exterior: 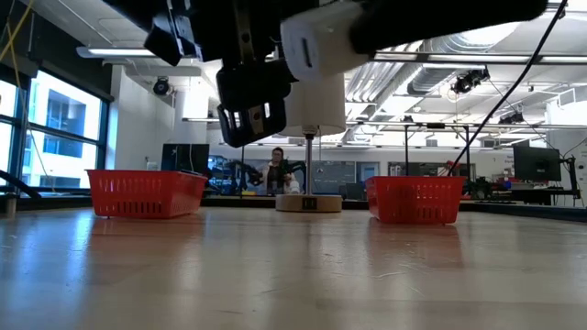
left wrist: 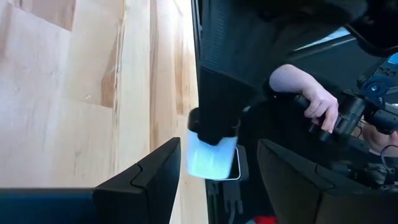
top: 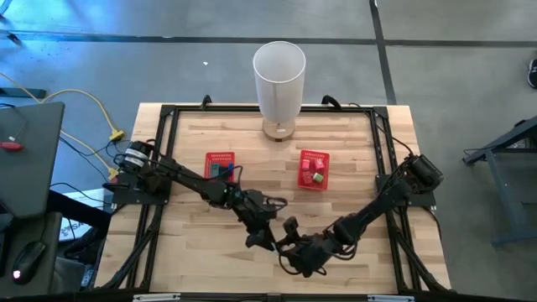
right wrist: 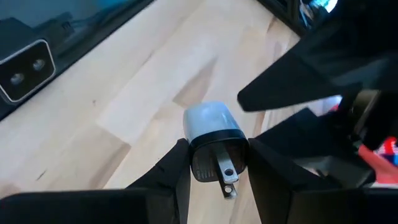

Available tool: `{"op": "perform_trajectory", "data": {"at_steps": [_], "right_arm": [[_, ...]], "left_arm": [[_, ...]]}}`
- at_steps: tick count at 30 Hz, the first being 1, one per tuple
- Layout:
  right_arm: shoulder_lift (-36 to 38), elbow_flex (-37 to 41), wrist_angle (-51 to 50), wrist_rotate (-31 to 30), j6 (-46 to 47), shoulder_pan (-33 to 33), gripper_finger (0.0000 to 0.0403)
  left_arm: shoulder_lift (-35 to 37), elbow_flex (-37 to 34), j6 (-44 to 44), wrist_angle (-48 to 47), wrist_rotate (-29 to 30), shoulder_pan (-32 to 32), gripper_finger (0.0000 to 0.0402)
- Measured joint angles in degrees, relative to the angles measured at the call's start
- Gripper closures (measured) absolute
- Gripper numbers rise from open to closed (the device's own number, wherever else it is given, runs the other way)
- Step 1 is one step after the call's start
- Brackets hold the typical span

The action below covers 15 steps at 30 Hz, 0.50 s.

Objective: Pick & Place Office items
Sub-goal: Put the white charger adapter into the right red bin

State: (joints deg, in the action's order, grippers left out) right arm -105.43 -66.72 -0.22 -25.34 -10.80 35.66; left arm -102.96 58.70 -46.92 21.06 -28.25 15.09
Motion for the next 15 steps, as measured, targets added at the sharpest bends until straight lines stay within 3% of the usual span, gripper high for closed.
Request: {"op": "perform_trajectory", "data": {"at_steps": [3,5,9,15], "right_arm": [[0.9,0.0,-3.5,-0.7,3.3,0.5,0.0286],[2.3,-0.1,-7.9,-0.8,6.1,0.7,0.0286],[5.6,0.0,-17.8,-0.7,13.0,1.5,0.0286],[7.2,-0.1,-24.0,2.9,25.8,2.0,0.0286]], "left_arm": [[0.6,0.0,2.0,-0.1,0.5,-0.1,0.0195],[1.2,0.0,5.3,-0.4,3.8,0.1,0.0195],[1.2,0.0,15.8,-1.0,14.1,1.5,0.0195],[1.2,0.0,34.5,-2.0,32.0,4.5,0.0195]]}}
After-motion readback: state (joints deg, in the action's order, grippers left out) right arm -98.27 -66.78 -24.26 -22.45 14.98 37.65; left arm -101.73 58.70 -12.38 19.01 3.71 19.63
